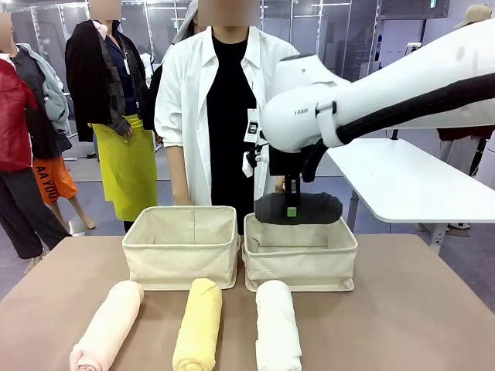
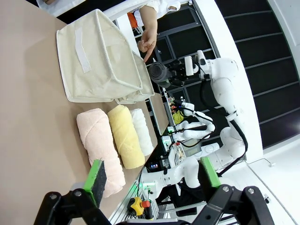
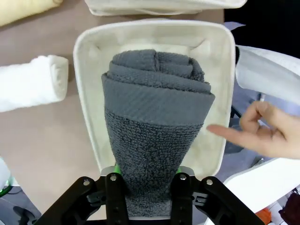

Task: Divide the towels into two baskets.
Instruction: Pick up one hotel-folded towel and place it in the Fabric basket indicated by the person.

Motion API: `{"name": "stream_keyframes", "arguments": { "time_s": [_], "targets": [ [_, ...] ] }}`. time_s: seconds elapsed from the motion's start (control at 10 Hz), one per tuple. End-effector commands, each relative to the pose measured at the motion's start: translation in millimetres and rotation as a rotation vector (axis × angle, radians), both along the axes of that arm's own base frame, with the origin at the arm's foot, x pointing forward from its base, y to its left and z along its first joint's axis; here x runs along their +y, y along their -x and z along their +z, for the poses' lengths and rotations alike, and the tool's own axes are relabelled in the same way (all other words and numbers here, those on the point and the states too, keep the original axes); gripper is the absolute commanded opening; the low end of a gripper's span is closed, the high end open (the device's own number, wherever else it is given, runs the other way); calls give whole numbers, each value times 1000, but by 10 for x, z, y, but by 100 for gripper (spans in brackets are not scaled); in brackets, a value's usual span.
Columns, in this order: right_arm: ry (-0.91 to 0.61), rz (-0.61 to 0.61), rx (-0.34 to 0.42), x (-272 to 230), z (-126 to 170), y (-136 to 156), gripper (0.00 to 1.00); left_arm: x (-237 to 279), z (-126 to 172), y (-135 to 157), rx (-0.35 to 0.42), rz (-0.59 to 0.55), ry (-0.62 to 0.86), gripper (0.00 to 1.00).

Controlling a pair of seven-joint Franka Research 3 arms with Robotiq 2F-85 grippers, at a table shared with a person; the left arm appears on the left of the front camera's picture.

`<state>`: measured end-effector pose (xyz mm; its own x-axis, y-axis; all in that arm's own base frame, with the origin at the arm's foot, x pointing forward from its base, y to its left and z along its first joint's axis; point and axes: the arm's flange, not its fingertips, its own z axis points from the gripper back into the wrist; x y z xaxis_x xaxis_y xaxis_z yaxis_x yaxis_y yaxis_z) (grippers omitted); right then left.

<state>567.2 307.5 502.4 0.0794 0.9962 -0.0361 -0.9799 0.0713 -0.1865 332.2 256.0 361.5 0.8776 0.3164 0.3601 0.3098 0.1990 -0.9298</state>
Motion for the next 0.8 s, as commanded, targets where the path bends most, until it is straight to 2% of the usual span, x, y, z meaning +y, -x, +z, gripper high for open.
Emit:
{"name": "stream_keyframes", "arguments": {
  "time_s": [0.0,0.2,0.4,0.5,0.6,0.7],
  "targets": [
    [41,54,-11,89,-208,-116,37,21,10,16,-3,3,0,100],
    [-17,91,-40,51,-574,-264,37,21,10,16,-3,3,0,100],
    [-23,101,-50,6,-743,-375,37,21,10,16,-3,3,0,100],
    [-27,103,-43,-20,-784,-413,60,21,10,16,-3,3,0,100],
    [-25,104,-32,-38,-818,-428,61,21,10,16,-3,3,0,100],
    [1,108,-33,-39,-843,-420,83,21,10,16,-3,3,0,100]
  ]
}}
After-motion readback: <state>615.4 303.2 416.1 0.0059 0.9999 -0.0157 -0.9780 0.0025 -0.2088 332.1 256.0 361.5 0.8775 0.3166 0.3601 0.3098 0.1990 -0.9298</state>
